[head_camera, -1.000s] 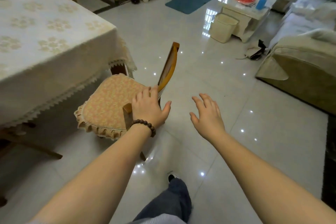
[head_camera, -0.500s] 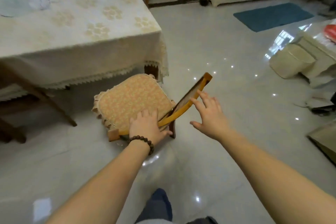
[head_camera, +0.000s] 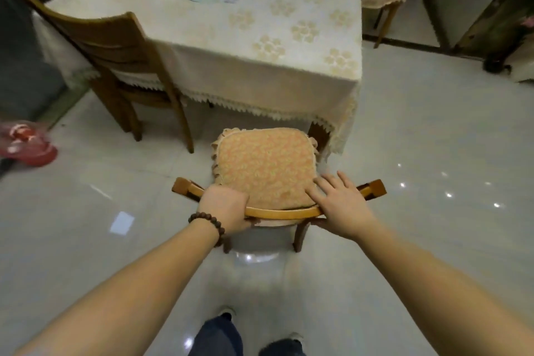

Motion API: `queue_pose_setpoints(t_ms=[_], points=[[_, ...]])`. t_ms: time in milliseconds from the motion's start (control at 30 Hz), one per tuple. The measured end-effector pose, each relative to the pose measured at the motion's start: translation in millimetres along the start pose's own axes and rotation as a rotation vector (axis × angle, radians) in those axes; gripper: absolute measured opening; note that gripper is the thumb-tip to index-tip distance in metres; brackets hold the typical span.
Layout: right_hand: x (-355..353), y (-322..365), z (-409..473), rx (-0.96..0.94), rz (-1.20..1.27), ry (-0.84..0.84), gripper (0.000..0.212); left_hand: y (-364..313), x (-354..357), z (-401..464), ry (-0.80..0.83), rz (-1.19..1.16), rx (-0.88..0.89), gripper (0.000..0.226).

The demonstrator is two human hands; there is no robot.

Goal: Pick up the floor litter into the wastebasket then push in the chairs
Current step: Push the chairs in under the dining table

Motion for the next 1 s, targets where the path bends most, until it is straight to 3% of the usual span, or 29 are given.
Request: queue_pose_setpoints(t_ms=[100,233,533,733,1000], points=[[2.0,-1.4,2.2,-0.069,-0.015,-0.015,0.041,1.0,2.2,0.8,0.016,0.048,-0.037,0.055],[-1.6,0.1,4.6,-0.160,-0.019,-0.060,0.027,2.7,3.3,2.2,0.045,0.086,-0.076,0.058],[-1.9,-32.9,23.8,-0.201,-0.069,-0.062,0.039,-7.0,-2.9,23.1,0.034,0.088,-0.120,0.054],[-11.7,-56.0,54.7,-0.197,-0.085,-0.092,0.034,0.9,-4.1,60.7,0.035,0.110,-0.089,0.056],[-32.6,-60.4,132.0,-0.116,-0.049,-0.109,0.035,67.3,-14.5,138.3,0.005,0.145,0.002,0.056]])
Point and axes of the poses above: each hand's wrist, its own z-axis towards the middle knuckle, its own x-axis out of the palm, y = z × x, the point moved 9 cm from there along z, towards the middle knuckle, and after that the axes turned 11 degrees about -x, right-handed, at the moved point
